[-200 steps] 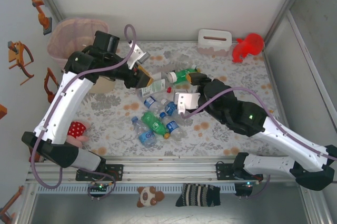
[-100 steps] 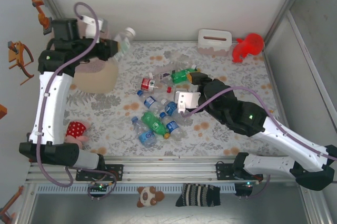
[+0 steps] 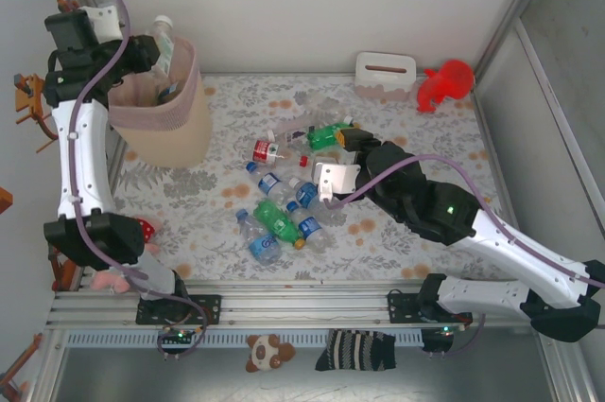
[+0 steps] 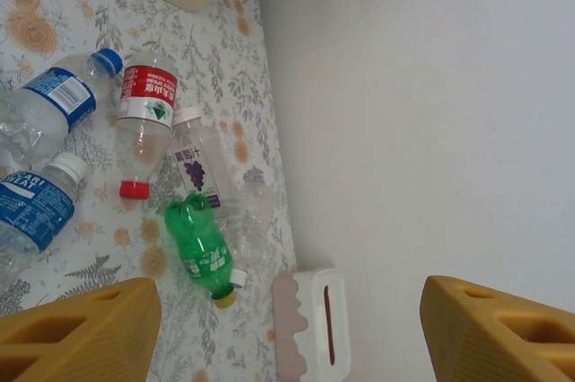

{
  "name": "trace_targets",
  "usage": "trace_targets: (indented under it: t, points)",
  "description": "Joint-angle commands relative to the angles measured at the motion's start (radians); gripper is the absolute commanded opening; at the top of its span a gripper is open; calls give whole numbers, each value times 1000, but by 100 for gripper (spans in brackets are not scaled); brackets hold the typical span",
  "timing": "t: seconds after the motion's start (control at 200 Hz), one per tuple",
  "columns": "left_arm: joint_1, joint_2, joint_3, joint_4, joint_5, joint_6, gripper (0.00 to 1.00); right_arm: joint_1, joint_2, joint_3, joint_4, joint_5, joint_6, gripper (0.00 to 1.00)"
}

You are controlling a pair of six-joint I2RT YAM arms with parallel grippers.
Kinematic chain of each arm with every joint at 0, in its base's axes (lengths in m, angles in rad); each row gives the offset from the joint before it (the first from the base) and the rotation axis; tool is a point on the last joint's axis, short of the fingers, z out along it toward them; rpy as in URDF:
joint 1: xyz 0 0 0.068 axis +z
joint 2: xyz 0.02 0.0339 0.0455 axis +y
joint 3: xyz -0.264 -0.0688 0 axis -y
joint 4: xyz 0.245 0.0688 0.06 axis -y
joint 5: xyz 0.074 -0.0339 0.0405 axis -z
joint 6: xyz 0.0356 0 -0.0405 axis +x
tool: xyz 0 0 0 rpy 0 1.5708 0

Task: Put the plastic bottles in the bin

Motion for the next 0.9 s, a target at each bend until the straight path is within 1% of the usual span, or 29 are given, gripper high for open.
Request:
trace_targets:
  t: [0.0, 0.19, 0.361, 0.516, 0.721, 0.891]
  points:
    - [12, 16, -22, 9, 49, -19, 28, -2, -23, -10, 20, 15, 28, 75]
    - [27, 7, -180, 69, 81, -27, 28, -2, -28, -16, 13, 13, 40, 75]
    - [32, 24, -254, 78, 87, -23, 28, -3, -34, -18, 1, 21, 49, 75]
    - [37, 64, -256, 69, 98, -16, 36, -3, -40, -23, -1, 21, 55, 75]
    - [43, 66, -233, 71, 109, -29, 51, -2, -14, -6, -1, 63, 121, 75]
    - [47, 37, -195, 50, 120, -27, 55, -8, 12, 20, -13, 108, 242, 75]
